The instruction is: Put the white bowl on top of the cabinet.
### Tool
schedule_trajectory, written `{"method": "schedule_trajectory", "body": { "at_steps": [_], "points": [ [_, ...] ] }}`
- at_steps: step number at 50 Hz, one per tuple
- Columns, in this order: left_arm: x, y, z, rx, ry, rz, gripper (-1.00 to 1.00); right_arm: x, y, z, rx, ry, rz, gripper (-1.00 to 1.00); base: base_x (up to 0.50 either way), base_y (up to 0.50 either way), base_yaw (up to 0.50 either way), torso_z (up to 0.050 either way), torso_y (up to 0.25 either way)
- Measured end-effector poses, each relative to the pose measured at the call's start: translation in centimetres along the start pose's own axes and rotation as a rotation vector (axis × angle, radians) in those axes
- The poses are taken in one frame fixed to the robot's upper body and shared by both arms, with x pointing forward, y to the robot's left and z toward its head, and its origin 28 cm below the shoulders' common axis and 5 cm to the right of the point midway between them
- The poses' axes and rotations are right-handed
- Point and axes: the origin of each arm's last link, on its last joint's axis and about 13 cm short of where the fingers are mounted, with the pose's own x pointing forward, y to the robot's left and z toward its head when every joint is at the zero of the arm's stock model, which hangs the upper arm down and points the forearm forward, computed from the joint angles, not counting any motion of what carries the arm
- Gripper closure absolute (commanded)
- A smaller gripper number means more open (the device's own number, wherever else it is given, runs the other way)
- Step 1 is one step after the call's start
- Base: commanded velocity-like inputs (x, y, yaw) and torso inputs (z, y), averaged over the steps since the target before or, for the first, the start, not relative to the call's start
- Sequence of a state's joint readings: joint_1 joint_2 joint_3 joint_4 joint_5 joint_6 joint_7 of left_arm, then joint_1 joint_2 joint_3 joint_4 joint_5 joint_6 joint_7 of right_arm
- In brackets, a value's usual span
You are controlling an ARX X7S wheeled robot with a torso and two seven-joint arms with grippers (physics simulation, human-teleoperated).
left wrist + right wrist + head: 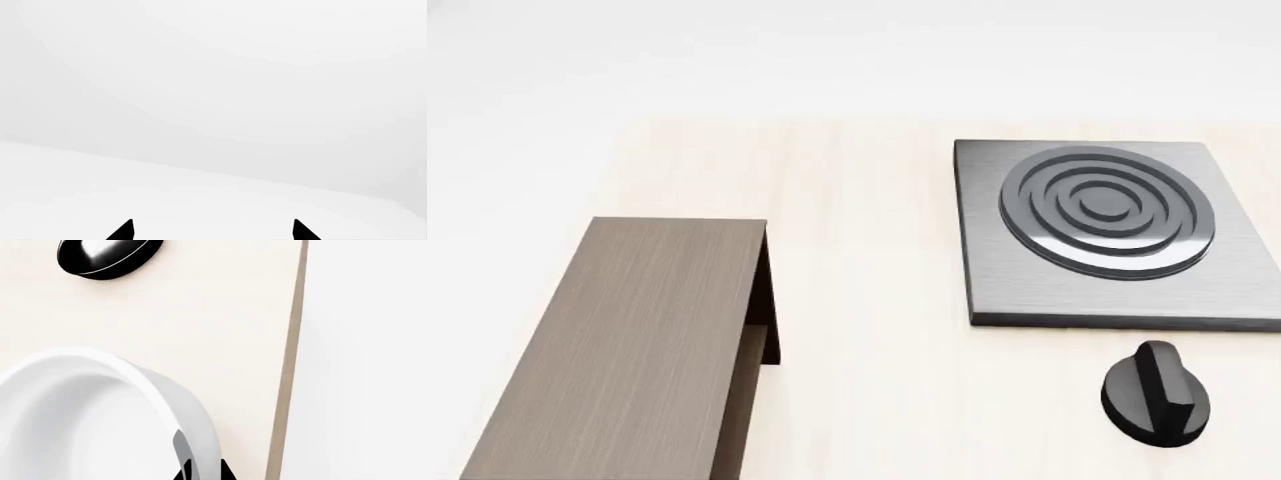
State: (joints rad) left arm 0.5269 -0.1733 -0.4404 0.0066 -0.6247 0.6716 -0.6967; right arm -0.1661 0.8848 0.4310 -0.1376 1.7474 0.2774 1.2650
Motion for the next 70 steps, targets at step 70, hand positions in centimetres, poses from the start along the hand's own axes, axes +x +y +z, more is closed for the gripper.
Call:
{"method": "schedule_trajectory", "body": {
  "at_steps": [70],
  "points": [
    [0.0,0.0,-0.1,-0.002,0.004,0.001,-1.00,-9.1,8.3,4.8,-0.085,-0.126,0.395,1.00,0.00,0.00,0.00,0.000,0.001]
  ]
}}
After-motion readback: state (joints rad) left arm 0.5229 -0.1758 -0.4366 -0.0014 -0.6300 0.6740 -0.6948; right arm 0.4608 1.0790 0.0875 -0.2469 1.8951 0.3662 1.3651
